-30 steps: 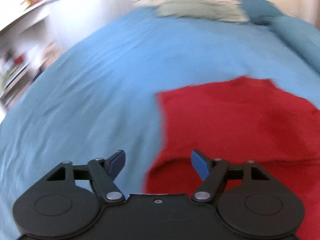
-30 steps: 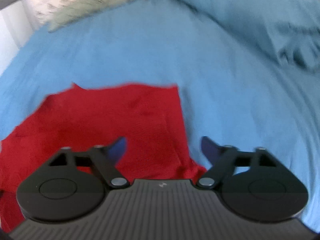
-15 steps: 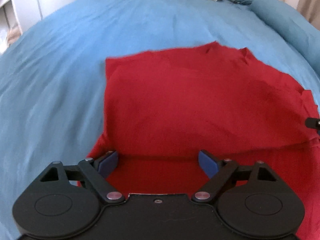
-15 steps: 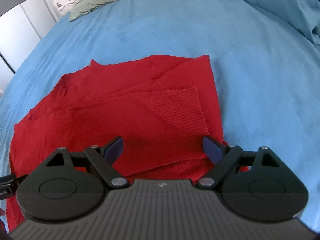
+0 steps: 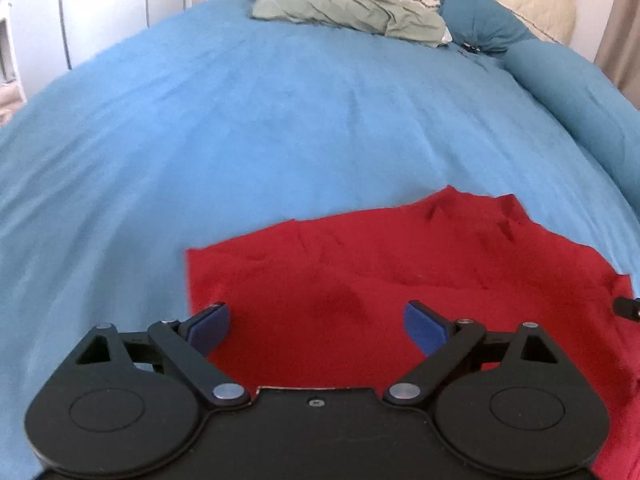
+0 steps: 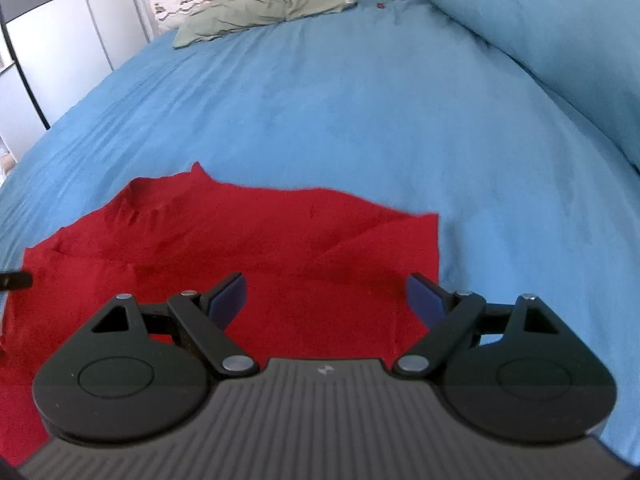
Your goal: Fold small clothes
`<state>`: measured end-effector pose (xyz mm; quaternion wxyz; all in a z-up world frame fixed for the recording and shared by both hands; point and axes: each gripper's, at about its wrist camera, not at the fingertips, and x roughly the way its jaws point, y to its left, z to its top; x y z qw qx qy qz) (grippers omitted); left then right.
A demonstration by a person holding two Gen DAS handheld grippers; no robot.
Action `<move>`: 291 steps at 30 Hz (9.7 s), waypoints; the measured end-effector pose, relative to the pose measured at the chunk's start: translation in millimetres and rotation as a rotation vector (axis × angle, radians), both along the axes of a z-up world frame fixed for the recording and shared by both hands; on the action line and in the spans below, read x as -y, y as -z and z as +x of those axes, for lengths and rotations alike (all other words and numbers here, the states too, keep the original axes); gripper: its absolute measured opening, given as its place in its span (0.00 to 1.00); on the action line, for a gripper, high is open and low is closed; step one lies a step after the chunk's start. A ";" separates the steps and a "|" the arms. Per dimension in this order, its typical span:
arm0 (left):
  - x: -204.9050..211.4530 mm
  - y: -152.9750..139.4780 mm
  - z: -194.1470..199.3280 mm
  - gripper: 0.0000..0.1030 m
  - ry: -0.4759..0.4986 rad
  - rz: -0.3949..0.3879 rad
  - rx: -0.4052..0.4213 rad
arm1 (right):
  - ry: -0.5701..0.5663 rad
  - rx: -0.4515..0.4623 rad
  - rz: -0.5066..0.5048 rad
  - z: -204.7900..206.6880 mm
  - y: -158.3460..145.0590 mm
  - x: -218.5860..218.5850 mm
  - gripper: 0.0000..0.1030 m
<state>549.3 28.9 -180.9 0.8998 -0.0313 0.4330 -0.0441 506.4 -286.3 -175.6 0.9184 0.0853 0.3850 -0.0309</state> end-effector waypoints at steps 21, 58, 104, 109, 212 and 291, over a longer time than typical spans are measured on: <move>-11.9 -70.2 -133.1 1.00 0.081 0.164 0.031 | -0.035 0.120 0.067 -75.2 -68.3 18.4 1.00; -52.7 -4.1 -358.3 0.33 0.098 0.042 -0.422 | 0.034 -0.536 0.084 -352.1 -3.8 -34.0 0.52; -24.2 -81.3 27.9 0.05 -0.226 -0.161 0.044 | 0.182 -0.059 0.457 20.0 -90.6 66.8 0.19; -6.7 -46.4 67.3 0.05 -0.287 -0.095 0.002 | 0.238 -0.111 0.409 70.5 -39.5 68.5 0.19; 109.0 31.6 -40.8 1.00 0.082 0.132 -0.124 | 0.198 0.148 0.344 -76.4 -28.2 -28.6 0.26; -68.5 -31.7 -98.2 0.85 -0.047 0.066 -0.103 | -0.224 -0.092 -0.064 -96.9 17.9 -202.9 0.29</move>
